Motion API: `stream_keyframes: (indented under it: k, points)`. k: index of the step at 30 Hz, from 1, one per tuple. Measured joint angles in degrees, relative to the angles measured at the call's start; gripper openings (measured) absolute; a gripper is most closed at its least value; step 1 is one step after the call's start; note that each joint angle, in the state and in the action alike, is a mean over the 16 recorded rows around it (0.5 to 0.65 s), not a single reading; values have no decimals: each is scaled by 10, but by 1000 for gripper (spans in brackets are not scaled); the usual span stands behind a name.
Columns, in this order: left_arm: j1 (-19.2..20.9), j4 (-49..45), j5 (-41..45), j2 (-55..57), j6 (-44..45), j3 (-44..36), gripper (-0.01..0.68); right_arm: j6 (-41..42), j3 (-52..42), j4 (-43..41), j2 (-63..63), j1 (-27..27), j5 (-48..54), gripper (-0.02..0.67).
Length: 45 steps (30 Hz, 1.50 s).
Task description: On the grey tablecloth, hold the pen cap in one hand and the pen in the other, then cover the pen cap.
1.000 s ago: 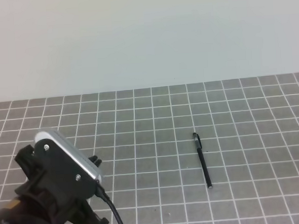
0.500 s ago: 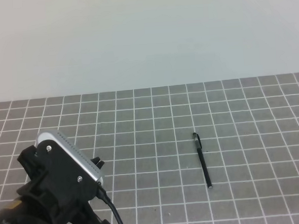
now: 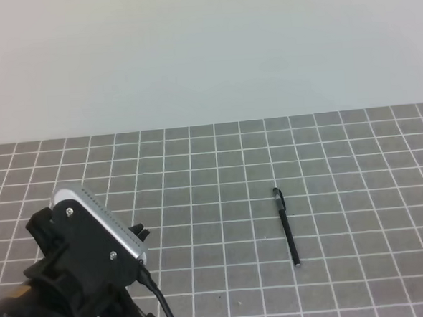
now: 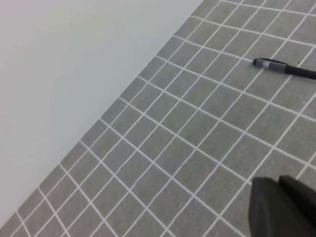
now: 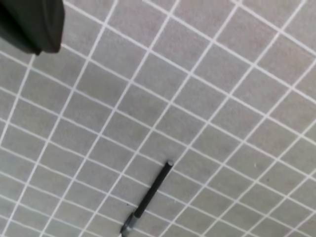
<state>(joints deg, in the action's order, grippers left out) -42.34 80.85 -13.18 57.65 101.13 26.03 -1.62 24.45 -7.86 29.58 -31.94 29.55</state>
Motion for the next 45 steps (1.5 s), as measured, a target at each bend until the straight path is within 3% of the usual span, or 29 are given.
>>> stream_keyframes:
  k: [17, 26, 35, 45]
  points:
    - [0, 1, 2, 0, 0, 0, -2, 0, 0, -3, -12, 13, 10, 4]
    - [0, 1, 2, 0, 0, 0, -2, 4, -20, 0, -74, 96, -17, 3]
    - [0, 1, 3, 0, 0, 0, -2, 12, -136, 14, -198, 203, -116, 1]
    - [0, 2, 3, 0, 0, 0, -2, 8, -240, 23, -296, 246, -148, 2]
